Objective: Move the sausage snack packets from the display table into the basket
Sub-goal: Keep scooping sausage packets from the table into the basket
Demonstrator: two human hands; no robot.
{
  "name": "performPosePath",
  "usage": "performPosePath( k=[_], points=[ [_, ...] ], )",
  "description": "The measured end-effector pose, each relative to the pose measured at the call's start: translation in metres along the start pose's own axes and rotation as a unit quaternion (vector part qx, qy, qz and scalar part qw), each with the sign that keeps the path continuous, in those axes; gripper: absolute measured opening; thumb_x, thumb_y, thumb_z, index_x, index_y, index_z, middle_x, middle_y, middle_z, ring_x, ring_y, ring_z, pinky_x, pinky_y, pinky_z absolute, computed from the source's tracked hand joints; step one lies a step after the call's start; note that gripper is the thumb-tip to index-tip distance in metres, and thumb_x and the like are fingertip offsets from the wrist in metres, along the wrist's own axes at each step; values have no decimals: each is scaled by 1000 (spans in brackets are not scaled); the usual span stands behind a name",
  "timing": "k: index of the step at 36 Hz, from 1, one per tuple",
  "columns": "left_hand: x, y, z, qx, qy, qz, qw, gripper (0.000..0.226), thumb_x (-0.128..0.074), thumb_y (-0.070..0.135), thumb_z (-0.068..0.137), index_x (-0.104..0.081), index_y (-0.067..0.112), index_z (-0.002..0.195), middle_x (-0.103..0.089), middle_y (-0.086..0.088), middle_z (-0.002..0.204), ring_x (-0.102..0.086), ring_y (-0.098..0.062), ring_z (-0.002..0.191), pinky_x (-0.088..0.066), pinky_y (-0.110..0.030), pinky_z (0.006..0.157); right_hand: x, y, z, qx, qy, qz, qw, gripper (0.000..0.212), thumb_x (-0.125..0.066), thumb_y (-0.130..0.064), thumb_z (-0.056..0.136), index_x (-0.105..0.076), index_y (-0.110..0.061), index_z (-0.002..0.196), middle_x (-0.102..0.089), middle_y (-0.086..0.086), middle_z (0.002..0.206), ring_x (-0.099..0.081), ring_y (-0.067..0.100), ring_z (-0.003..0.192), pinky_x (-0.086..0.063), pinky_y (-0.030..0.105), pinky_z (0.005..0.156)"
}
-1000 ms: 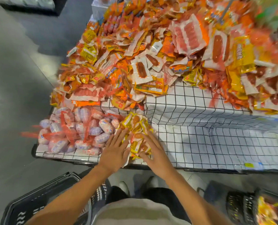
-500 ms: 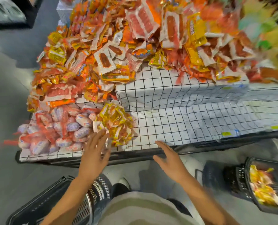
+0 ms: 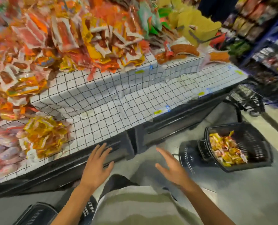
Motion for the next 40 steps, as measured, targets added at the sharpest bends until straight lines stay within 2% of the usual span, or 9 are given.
performPosePath(
  k=[3, 6, 9, 13, 16, 21, 28, 34, 40],
  points=[
    [-26, 40, 25, -53, -49, 17, 997, 58, -57, 41, 100, -40, 25, 152, -21, 4, 166, -7, -20, 156, -11, -37, 127, 25, 38, -21, -18, 41, 25, 999, 61, -67, -33, 95, -33, -52, 142, -32, -43, 144, -36, -16, 134, -21, -3, 104],
    [-49, 80, 50, -98, -92, 31, 990, 59, -58, 39, 99, -38, 25, 153, -22, 4, 165, -8, -21, 156, -12, -37, 127, 42, 74, -34, -57, 79, 19, 995, 63, -73, -28, 93, -41, -37, 146, -43, -22, 148, -43, 3, 137, -30, 9, 112],
    [-72, 121, 78, -147, -134, 52, 979, 60, -59, 38, 99, -38, 22, 153, -25, 2, 164, -15, -23, 155, -12, -36, 127, 62, 106, -53, -112, 123, 55, 985, 63, -73, -37, 93, -45, -32, 149, -46, -13, 152, -44, 3, 139, -37, 15, 112],
    [-104, 184, 115, -208, -192, 45, 958, 59, -64, 34, 97, -43, 19, 151, -31, -1, 162, -21, -23, 153, -16, -37, 126, 88, 132, -84, -158, 190, 120, 961, 64, -74, -16, 93, -44, -34, 146, -48, 1, 151, -51, 19, 137, -51, 38, 107],
    [-131, 228, 146, -260, -237, 80, 933, 60, -62, 35, 98, -43, 17, 151, -32, -3, 162, -24, -22, 152, -17, -38, 125, 110, 149, -103, -215, 227, 140, 940, 61, -73, -18, 93, -47, -19, 148, -49, 5, 150, -49, 23, 139, -45, 46, 111],
    [-179, 299, 191, -313, -294, 98, 898, 61, -62, 33, 97, -41, 16, 152, -33, -2, 160, -24, -22, 152, -17, -34, 125, 150, 175, -131, -294, 263, 111, 912, 62, -67, -29, 98, -40, -22, 153, -40, -2, 158, -40, 18, 144, -29, 22, 117],
    [-227, 396, 241, -372, -377, 96, 843, 57, -61, 24, 98, -42, 14, 151, -38, -6, 158, -33, -20, 148, -21, -30, 123, 196, 199, -152, -425, 304, 146, 840, 59, -63, -31, 100, -39, -19, 152, -40, -1, 158, -40, 17, 143, -28, 25, 116],
    [-261, 443, 285, -410, -408, 111, 808, 57, -58, 30, 100, -41, 16, 152, -35, -5, 160, -30, -20, 149, -21, -33, 123, 228, 227, -148, -479, 294, 149, 814, 57, -63, -30, 100, -42, -18, 151, -44, 3, 155, -43, 21, 141, -32, 28, 114],
    [-282, 453, 326, -394, -430, 140, 800, 56, -58, 29, 99, -42, 13, 150, -38, -7, 158, -32, -24, 147, -22, -36, 122, 257, 242, -134, -481, 272, 158, 818, 40, -60, -43, 97, -47, -45, 134, -51, -18, 137, -49, 9, 127, -35, 17, 101]
  ],
)
Point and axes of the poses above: each hand's wrist, its own z-axis towards the middle knuckle, its own x-axis out of the back of the hand, y = z × x, the point moved 2 cm from there along z, towards the middle knuckle
